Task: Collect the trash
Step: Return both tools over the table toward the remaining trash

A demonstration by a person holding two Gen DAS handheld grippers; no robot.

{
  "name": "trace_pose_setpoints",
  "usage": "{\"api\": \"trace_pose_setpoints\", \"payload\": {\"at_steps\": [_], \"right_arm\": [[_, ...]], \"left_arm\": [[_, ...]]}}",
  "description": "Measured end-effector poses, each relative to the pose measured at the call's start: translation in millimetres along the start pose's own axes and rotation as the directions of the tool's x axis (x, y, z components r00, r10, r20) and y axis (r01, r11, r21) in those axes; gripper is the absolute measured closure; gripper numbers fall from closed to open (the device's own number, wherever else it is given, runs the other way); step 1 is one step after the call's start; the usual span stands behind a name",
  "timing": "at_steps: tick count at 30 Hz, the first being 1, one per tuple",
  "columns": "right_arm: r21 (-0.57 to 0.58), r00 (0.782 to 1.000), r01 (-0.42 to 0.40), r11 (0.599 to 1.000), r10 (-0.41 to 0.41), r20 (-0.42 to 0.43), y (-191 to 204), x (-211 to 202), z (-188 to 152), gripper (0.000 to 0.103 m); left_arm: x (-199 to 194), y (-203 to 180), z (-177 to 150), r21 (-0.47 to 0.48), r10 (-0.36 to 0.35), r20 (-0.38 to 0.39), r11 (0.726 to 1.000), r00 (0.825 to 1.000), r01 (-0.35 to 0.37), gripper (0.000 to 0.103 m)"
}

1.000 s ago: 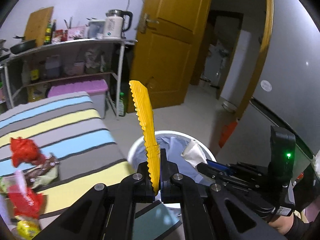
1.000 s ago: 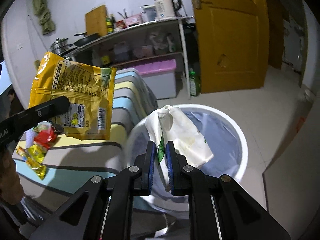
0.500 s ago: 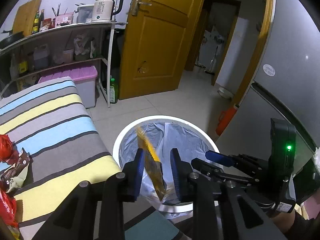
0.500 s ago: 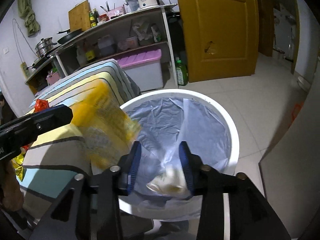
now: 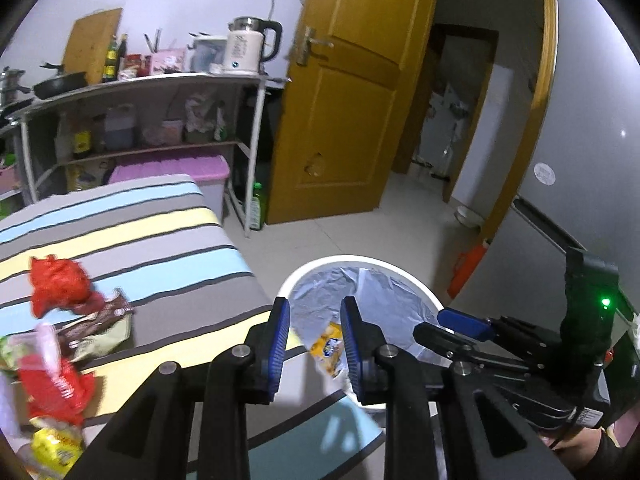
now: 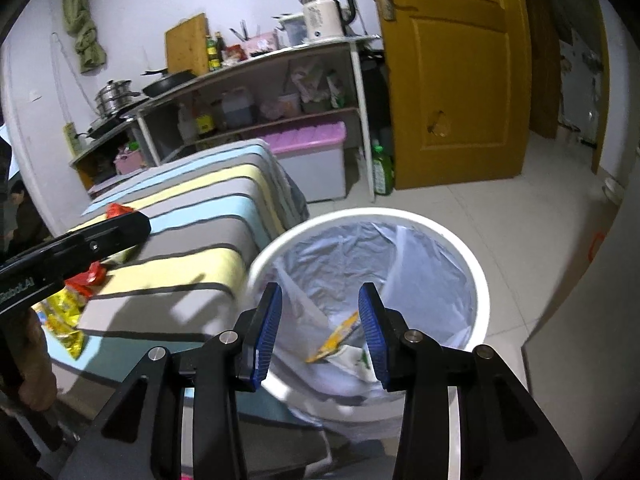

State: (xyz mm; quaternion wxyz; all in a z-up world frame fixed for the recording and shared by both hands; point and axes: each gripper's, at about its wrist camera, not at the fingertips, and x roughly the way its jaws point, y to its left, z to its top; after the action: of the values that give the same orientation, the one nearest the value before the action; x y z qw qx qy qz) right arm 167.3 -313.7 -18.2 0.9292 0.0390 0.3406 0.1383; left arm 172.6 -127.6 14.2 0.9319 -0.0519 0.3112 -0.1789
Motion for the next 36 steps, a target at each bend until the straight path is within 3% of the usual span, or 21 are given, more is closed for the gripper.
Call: {"api": "trace_pose_setpoints", "payload": {"at_steps": [7,19,36], "right_arm": [[-0.071,0.998,-0.061,0.996,0.062,0.021,44,-21,-2,0.062],[-0.186,0.987,-0.152,0.971,0.160,0.024,112,-44,-13,0.062],[-0.267,0.965,-0.260,0.928,0.259,-0.039,167,-43,-33,0.062]], "left_arm": [[-47,12,-13,0.015,0.085,0.050,0.996,0.995,-0.086,0.077],[-124,49,-46,-0.047,0.184,0.105,0.983,0.977,-0.179,0.077],[-187,101,-81,-0.142,0.322,0.118,0.942,0.939,-0.305,0.077]]}}
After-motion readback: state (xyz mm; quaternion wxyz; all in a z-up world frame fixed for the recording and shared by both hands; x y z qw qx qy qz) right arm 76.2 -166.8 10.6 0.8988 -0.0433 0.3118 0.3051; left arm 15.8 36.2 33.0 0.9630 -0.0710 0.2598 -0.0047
